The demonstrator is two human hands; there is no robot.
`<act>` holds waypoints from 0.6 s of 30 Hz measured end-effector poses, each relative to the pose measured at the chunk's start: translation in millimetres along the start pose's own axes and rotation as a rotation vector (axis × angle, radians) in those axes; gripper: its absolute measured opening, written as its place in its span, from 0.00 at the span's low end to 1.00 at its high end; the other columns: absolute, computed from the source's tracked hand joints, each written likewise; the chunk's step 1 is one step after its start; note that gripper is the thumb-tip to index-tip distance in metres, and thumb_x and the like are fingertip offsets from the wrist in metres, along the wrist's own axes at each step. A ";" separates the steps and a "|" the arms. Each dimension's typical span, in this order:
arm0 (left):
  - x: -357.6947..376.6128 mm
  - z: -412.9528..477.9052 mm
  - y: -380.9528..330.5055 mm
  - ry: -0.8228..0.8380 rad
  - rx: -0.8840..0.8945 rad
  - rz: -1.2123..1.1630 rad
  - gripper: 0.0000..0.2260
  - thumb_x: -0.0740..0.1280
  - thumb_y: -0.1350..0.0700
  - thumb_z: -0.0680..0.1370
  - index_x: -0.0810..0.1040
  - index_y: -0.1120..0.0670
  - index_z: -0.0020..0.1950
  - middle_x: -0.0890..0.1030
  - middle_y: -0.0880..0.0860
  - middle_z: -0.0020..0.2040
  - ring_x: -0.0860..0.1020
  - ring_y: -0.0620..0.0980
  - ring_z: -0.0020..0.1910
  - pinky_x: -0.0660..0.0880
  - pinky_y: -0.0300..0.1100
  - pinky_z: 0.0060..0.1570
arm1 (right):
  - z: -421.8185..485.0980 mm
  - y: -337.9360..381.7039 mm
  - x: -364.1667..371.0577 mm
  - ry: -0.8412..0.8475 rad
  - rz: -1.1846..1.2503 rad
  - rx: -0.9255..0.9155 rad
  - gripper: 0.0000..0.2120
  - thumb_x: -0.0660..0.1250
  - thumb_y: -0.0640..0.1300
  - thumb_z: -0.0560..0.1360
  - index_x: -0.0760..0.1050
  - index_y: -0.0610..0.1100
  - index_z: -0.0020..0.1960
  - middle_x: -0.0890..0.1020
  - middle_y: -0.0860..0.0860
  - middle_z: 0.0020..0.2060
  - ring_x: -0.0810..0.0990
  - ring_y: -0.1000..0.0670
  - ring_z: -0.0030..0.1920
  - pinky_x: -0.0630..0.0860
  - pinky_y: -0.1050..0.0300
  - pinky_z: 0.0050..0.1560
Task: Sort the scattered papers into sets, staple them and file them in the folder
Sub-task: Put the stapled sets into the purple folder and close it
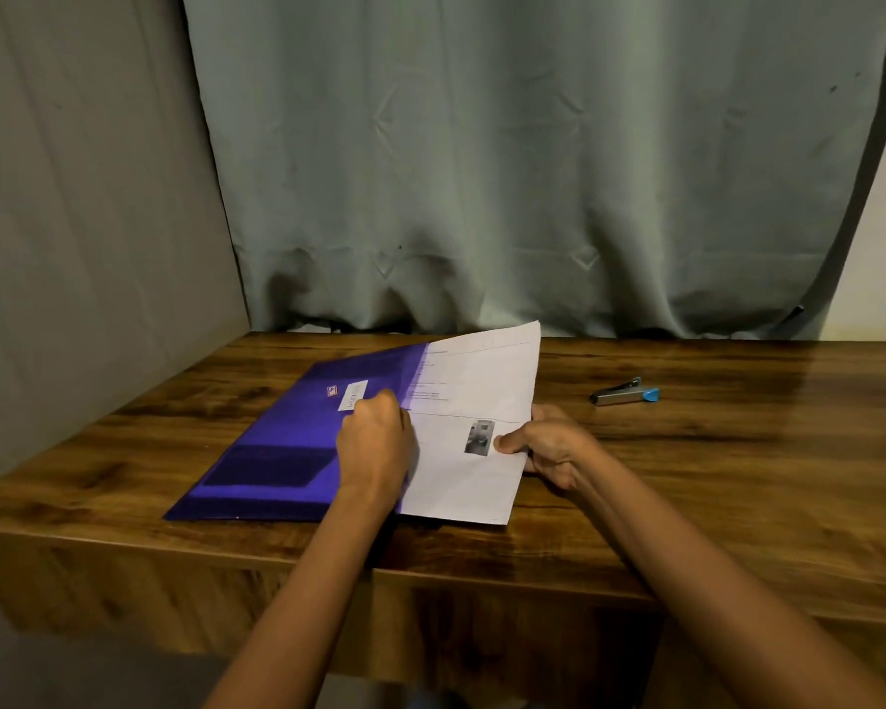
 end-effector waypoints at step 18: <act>-1.1 -6.3 5.8 0.047 0.014 0.043 0.10 0.55 0.59 0.81 0.74 0.61 0.54 0.78 0.63 0.54 0.76 0.66 0.52 0.70 0.52 0.44 | 21.0 8.0 63.2 -0.056 0.033 0.049 0.19 0.51 0.22 0.75 0.69 0.26 0.64 0.76 0.33 0.61 0.75 0.33 0.61 0.73 0.44 0.54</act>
Point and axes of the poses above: each hand's wrist, its own z-axis towards the middle knuckle, its own x-axis out of the palm, y = z × x, the point moved 6 cm from there along z, towards the middle knuckle
